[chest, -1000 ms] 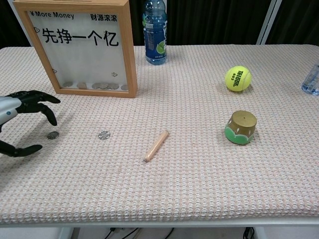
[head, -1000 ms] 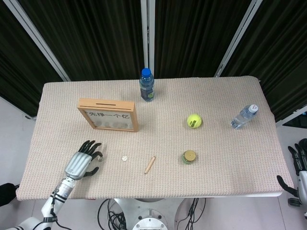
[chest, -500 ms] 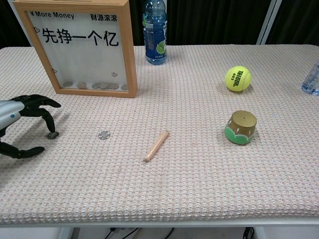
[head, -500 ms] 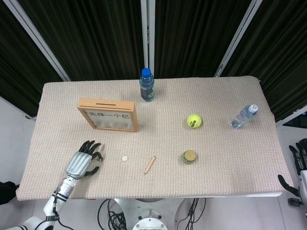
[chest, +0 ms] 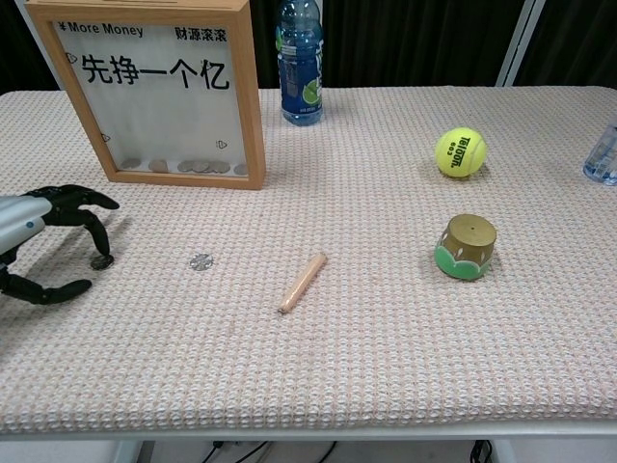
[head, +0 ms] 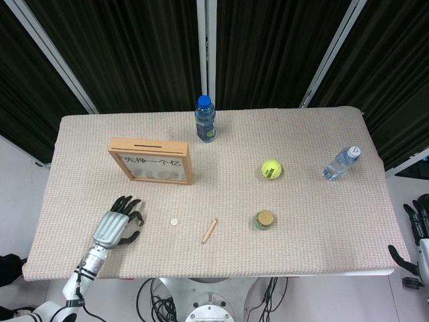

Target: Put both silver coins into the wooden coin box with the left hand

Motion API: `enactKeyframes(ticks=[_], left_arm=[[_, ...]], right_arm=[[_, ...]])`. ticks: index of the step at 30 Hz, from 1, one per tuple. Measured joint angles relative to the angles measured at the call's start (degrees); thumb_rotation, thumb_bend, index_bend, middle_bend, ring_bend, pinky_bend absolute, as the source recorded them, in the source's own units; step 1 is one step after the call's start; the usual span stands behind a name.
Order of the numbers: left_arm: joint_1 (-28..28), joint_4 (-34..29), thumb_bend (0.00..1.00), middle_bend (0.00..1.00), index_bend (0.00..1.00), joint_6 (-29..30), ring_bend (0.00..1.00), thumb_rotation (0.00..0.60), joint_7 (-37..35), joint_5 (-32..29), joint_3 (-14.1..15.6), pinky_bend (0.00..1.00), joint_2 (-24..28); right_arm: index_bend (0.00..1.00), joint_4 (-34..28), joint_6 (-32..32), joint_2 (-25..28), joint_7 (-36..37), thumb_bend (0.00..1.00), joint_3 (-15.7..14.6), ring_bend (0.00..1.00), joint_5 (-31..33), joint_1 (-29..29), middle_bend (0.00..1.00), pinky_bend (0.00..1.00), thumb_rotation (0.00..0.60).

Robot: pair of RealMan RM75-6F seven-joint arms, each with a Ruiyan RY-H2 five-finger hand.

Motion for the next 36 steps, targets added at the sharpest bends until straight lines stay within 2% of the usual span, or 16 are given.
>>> enactKeyframes(ticks=[36], left_arm=[[-0.92,1.25,0.28,0.11,0.43,-0.66,0.0,0.6,-0.9,-0.95,0.36,0.06,-0.36]], right_arm=[[0.0,0.8,-1.68,-0.87,-0.14,0.18,-0.35,0.0,0.12,0.91,0.0,0.0,0.6]])
